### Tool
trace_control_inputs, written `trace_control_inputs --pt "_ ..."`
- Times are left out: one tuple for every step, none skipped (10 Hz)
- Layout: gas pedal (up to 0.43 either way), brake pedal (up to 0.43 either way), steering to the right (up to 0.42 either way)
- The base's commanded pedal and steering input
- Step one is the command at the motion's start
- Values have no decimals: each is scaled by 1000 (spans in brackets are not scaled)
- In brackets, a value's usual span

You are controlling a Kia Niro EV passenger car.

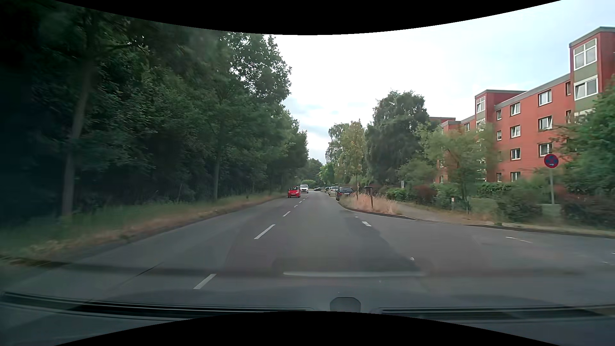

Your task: Follow the waypoints while adhering to traffic rules and regulations

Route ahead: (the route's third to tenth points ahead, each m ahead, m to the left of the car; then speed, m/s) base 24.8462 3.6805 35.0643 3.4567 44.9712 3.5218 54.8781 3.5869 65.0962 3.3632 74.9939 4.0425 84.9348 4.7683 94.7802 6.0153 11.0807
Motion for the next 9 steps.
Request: trace_control_inputs --pt "118 0 0" --pt "118 0 0" --pt "118 0 0" --pt "118 0 0" --pt "118 0 0" --pt "118 0 0" --pt "118 0 0" --pt "118 0 0" --pt "118 0 -2"
